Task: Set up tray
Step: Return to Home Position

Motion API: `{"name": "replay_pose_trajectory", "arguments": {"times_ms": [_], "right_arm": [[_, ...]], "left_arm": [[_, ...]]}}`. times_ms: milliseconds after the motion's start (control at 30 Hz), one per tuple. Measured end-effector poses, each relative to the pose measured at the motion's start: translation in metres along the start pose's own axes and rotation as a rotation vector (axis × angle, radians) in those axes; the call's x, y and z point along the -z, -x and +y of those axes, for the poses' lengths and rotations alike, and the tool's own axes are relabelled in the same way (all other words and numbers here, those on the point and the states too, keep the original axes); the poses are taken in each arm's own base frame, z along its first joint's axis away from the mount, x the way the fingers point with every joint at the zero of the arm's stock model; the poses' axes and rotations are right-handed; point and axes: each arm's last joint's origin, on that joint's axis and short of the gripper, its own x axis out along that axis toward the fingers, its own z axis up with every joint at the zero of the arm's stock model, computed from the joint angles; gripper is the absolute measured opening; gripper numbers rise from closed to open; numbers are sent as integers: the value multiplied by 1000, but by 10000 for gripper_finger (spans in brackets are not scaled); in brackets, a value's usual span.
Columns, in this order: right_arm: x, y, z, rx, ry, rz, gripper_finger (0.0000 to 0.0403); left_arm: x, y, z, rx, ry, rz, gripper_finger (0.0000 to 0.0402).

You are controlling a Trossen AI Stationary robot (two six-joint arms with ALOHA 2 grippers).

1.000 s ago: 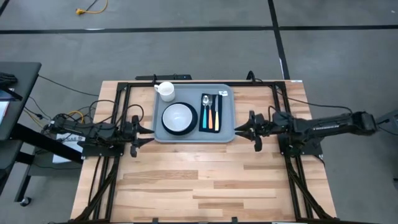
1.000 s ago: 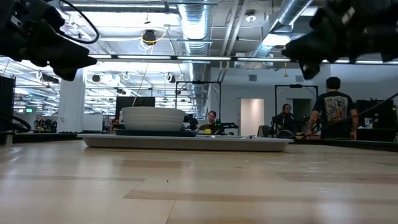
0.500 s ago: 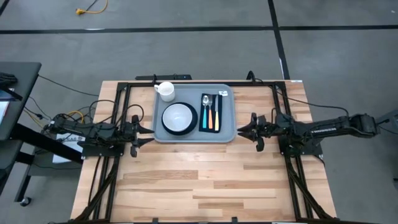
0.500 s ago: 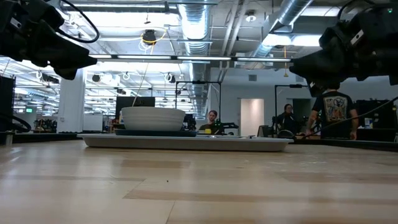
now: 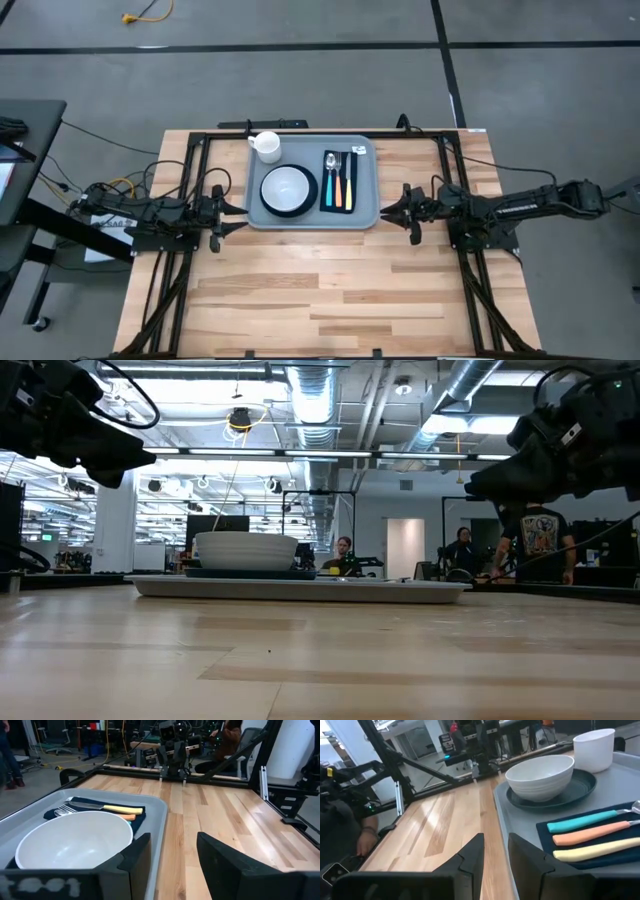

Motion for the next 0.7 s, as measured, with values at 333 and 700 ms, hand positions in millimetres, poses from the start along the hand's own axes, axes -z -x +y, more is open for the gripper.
{"name": "replay_pose_trajectory", "arguments": {"times_ms": [333, 700], "right_arm": [[6, -2, -2, 12, -9, 47, 82], [12, -5, -4, 25, -19, 98, 82]], "left_arm": [[0, 0, 0, 0, -12, 1, 148], [0, 0, 0, -1, -14, 1, 148]]}}
